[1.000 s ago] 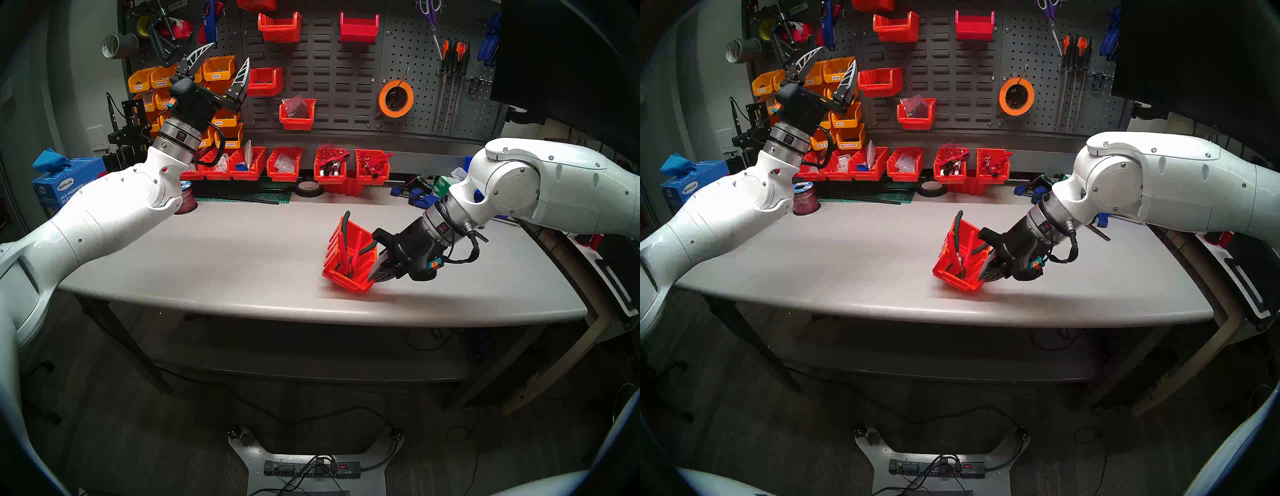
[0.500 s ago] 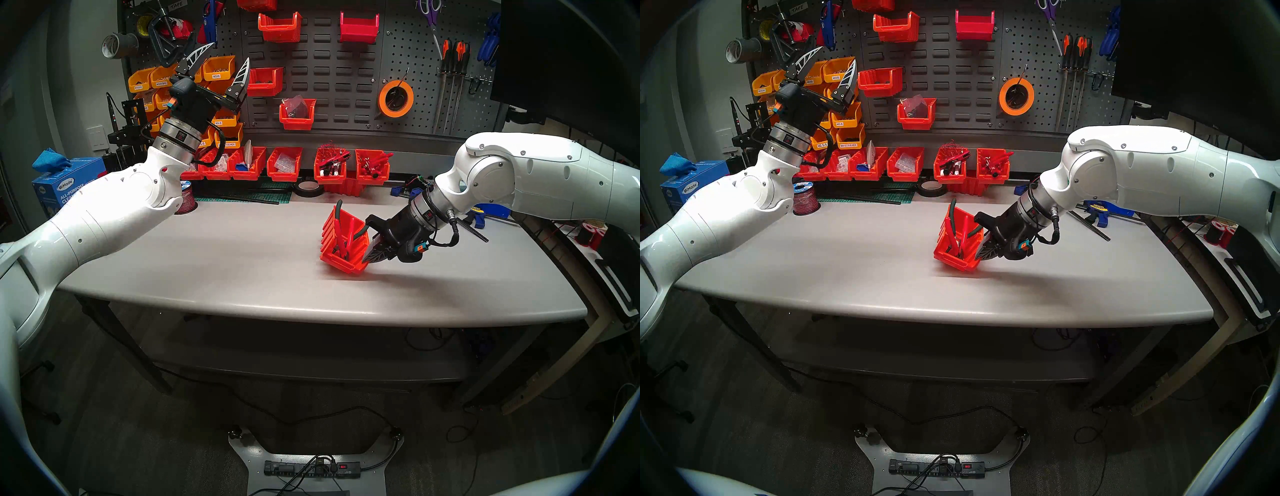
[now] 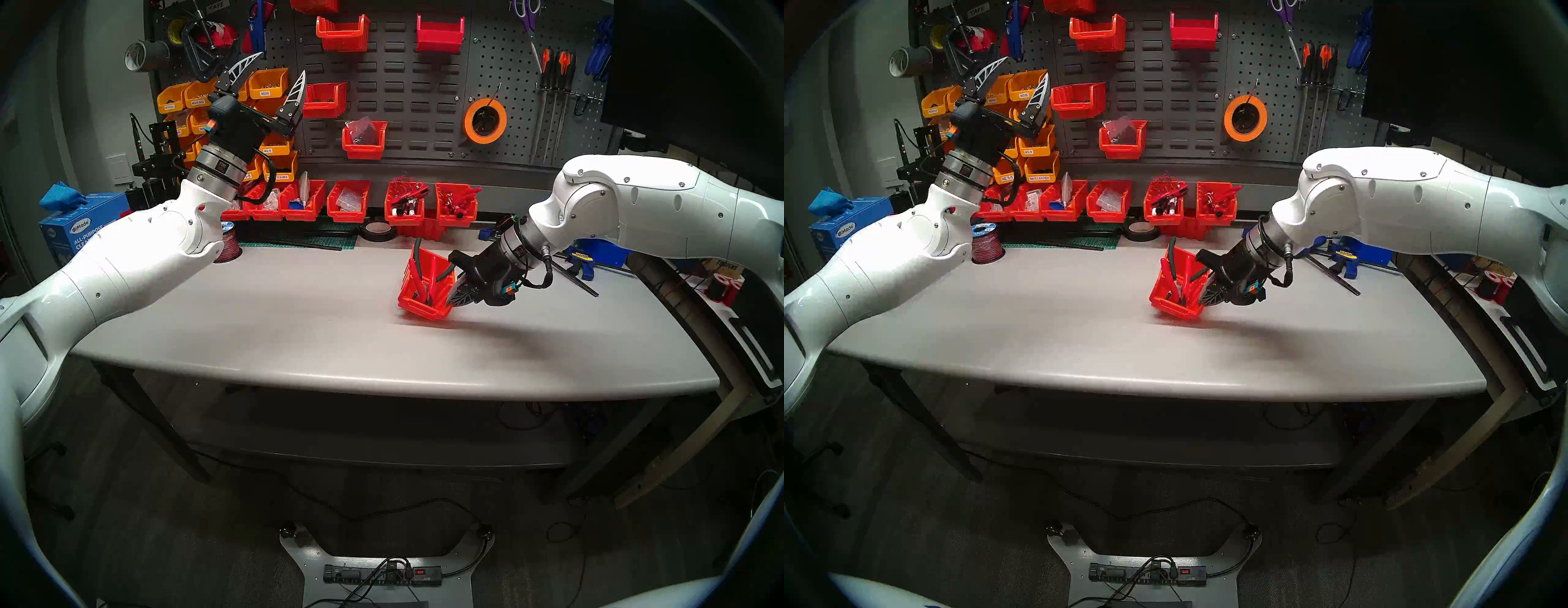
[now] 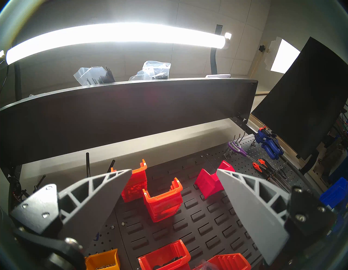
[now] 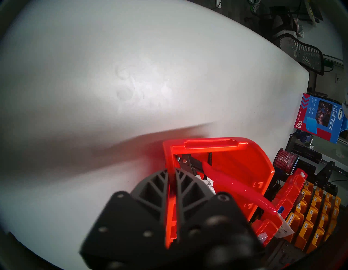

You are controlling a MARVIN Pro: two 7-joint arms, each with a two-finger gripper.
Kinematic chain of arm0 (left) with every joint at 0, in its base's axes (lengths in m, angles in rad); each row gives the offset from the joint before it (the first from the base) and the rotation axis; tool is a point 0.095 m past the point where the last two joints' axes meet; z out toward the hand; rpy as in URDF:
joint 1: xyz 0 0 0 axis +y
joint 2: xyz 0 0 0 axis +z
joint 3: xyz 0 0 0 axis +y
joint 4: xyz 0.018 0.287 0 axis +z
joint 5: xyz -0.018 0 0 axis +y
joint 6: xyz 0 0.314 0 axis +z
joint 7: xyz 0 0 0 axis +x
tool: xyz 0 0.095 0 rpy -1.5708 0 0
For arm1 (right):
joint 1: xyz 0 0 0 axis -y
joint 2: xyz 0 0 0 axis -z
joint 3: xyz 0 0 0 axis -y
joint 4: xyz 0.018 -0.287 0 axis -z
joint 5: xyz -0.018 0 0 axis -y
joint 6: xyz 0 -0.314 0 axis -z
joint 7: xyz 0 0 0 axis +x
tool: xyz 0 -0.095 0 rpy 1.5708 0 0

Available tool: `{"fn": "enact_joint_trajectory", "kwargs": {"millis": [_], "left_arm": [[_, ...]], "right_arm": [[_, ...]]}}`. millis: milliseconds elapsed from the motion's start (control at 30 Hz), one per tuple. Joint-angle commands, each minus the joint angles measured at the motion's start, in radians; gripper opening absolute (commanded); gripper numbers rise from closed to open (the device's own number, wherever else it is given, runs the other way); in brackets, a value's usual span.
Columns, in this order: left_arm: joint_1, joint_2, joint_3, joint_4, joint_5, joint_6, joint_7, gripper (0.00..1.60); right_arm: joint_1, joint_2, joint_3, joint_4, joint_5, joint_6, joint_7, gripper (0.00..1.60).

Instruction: Take out tools from the storage box

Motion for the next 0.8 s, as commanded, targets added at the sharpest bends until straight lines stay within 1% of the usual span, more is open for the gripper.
{"fn": "enact_joint_trajectory", "kwargs": {"millis": [0,67,200,267,333,400,467,500,567,600,633,667,700,733,767], "left_arm": [[-0.022,0.002,-0.014,-0.002,-0.001,0.002,0.002,1.60],[-0.022,0.002,-0.014,-0.003,-0.001,0.002,0.002,1.60],[-0.022,0.002,-0.014,-0.002,-0.001,0.002,0.002,1.60],[-0.022,0.002,-0.014,-0.002,-0.001,0.001,0.002,1.60],[-0.022,0.002,-0.014,-0.002,-0.001,0.001,0.002,1.60],[-0.021,0.002,-0.014,-0.002,-0.001,0.001,0.002,1.60],[-0.021,0.002,-0.014,-0.002,-0.001,0.000,0.002,1.60],[-0.021,0.002,-0.014,-0.002,-0.001,0.000,0.002,1.60],[-0.021,0.002,-0.014,-0.002,-0.001,0.000,0.002,1.60],[-0.021,0.002,-0.014,-0.002,-0.001,0.000,0.002,1.60],[-0.021,0.002,-0.014,-0.002,-0.001,0.000,0.002,1.60],[-0.021,0.002,-0.014,-0.002,-0.001,0.000,0.002,1.60],[-0.021,0.002,-0.014,-0.002,-0.001,0.000,0.002,1.60],[-0.021,0.002,-0.014,-0.002,-0.001,0.000,0.002,1.60],[-0.021,0.002,-0.014,-0.002,-0.001,0.000,0.002,1.60]], "right_arm": [[0.026,0.013,0.021,0.023,0.000,-0.001,-0.013,1.60],[0.025,0.017,0.022,0.023,0.001,0.000,-0.014,1.60],[0.023,0.051,0.026,0.010,0.018,0.035,-0.026,1.60],[0.017,0.087,0.039,0.000,0.055,0.084,-0.052,1.60],[0.017,0.097,0.041,-0.003,0.061,0.097,-0.058,1.60],[0.009,0.130,0.053,-0.010,0.097,0.144,-0.087,1.60],[0.007,0.149,0.058,-0.009,0.124,0.162,-0.108,1.60],[0.006,0.167,0.063,-0.026,0.131,0.196,-0.116,1.60],[0.009,0.181,0.058,-0.027,0.153,0.213,-0.133,1.60],[0.007,0.206,0.066,-0.047,0.162,0.244,-0.144,1.60],[0.011,0.206,0.058,-0.046,0.170,0.249,-0.149,1.60],[0.009,0.227,0.061,-0.063,0.177,0.277,-0.160,1.60],[0.013,0.226,0.050,-0.060,0.186,0.282,-0.170,1.60],[0.011,0.247,0.055,-0.077,0.191,0.309,-0.181,1.60],[0.014,0.248,0.048,-0.077,0.198,0.315,-0.189,1.60]]}}
